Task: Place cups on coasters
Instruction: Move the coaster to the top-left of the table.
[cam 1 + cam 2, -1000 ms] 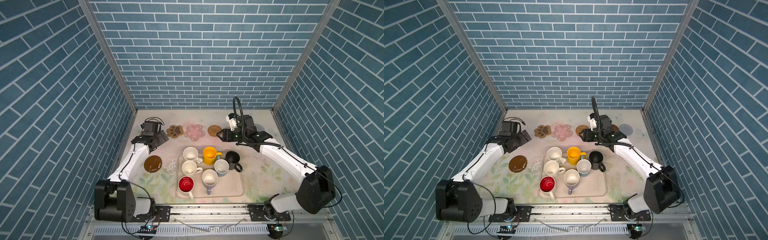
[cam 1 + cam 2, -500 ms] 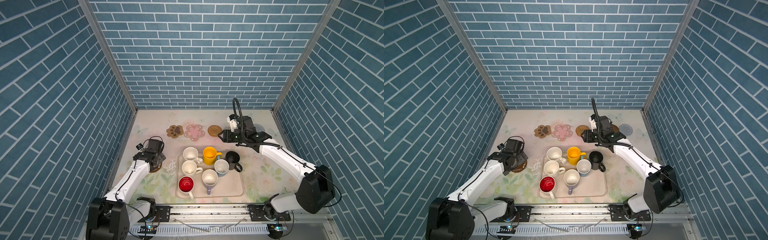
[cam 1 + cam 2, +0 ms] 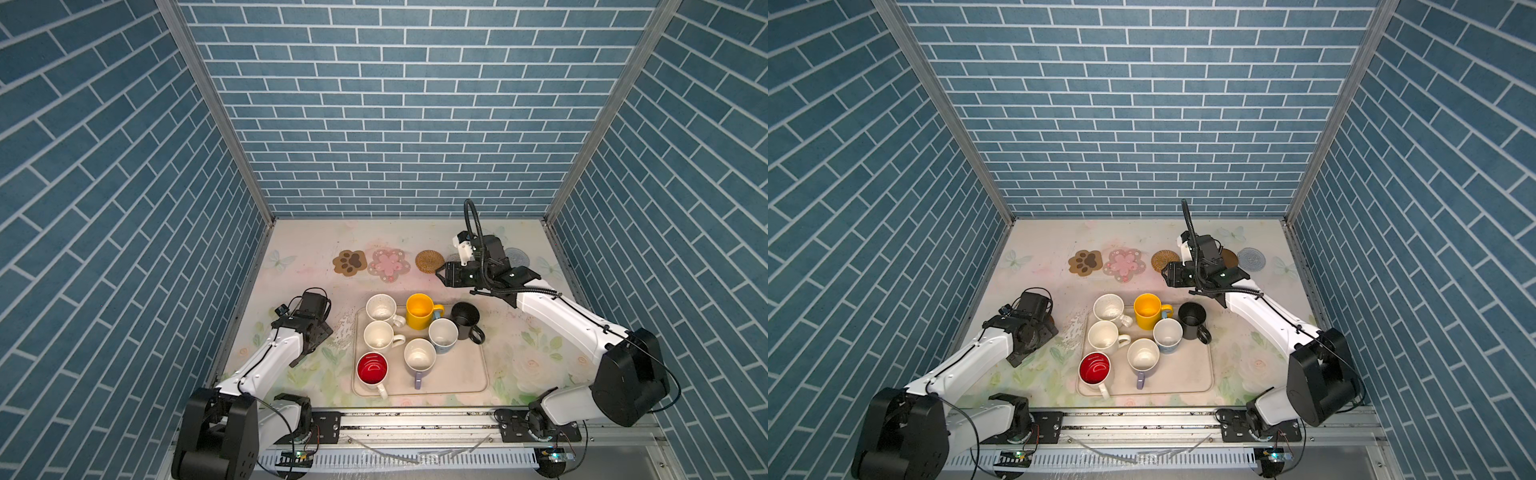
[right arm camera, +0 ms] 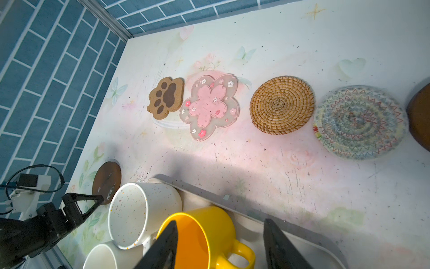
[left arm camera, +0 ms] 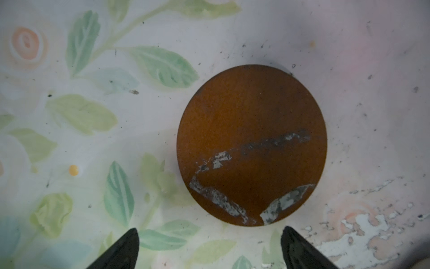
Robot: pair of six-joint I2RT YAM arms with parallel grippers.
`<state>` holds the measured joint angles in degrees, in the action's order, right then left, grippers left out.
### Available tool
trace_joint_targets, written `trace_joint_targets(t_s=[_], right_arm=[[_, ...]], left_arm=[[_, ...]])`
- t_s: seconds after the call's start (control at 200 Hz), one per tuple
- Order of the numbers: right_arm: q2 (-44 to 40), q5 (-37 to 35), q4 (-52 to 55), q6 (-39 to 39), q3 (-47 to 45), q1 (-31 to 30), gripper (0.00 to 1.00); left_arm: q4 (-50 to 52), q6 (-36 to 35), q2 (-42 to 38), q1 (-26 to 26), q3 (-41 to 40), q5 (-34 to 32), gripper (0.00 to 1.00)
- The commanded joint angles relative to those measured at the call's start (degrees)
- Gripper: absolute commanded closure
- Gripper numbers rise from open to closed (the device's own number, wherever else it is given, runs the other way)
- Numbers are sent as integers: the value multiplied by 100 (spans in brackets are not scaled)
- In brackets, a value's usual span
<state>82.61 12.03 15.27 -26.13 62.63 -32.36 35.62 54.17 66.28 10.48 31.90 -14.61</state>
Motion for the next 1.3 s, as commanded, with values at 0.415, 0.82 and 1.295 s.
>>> trace_joint_targets(t_s=[0.415,0.82,1.295], right_arm=[[-464,-13,-376,97,-689,-34,40],[-603,13,-467,205,-779,-33,40],[-332,28,-522,240,-483,-25,40]], left_arm=[[-1108,-18,1393,-6,352,141,6],[-1583,-243,2943,-611,1646,464,8],[-1022,-578,4803,-758,4197,529,10]])
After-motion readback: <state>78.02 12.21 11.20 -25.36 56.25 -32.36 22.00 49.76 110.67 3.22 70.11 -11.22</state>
